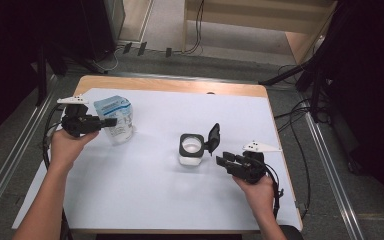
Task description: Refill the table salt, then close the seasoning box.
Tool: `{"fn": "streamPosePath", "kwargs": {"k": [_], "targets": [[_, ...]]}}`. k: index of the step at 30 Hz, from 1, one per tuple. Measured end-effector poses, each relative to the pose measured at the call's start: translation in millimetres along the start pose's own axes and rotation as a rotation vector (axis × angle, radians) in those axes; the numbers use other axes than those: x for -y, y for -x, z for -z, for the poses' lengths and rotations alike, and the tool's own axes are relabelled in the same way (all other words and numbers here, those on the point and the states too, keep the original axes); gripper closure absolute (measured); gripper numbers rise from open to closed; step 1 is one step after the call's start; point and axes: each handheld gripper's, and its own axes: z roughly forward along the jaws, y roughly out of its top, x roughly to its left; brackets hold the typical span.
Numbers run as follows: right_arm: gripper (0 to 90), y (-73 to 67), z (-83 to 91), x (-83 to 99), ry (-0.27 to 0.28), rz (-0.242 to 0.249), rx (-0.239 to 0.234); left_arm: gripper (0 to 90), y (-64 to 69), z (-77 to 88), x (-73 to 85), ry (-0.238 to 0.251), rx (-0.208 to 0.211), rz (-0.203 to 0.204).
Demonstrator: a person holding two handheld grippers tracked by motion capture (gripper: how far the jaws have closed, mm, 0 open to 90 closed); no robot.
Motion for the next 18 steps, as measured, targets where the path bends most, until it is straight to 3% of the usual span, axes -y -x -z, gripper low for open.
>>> {"fn": "streamPosePath", "kwargs": {"k": [6, 9, 16, 18], "targets": [[64.9, 1.7, 0.7, -1.5, 0.007, -0.014, -0.005, 63.9, 2.1, 1.0, -0.7, 0.006, -0.009, 0.006], [67.1, 1.6, 1.2, -3.6, 0.011, -0.022, -0.006, 56.4, 4.8, 3.3, -1.2, -0.011, -0.013, -0.011], [81.5, 4.2, -0.4, -15.8, 0.016, -0.038, -0.034, 49.6, 15.0, 13.8, -1.8, -0.026, -0.039, -0.026], [85.1, 5.6, -1.9, -21.4, 0.015, -0.026, -0.040, 49.1, 17.8, 17.1, -1.8, -0.022, -0.030, -0.021]]}}
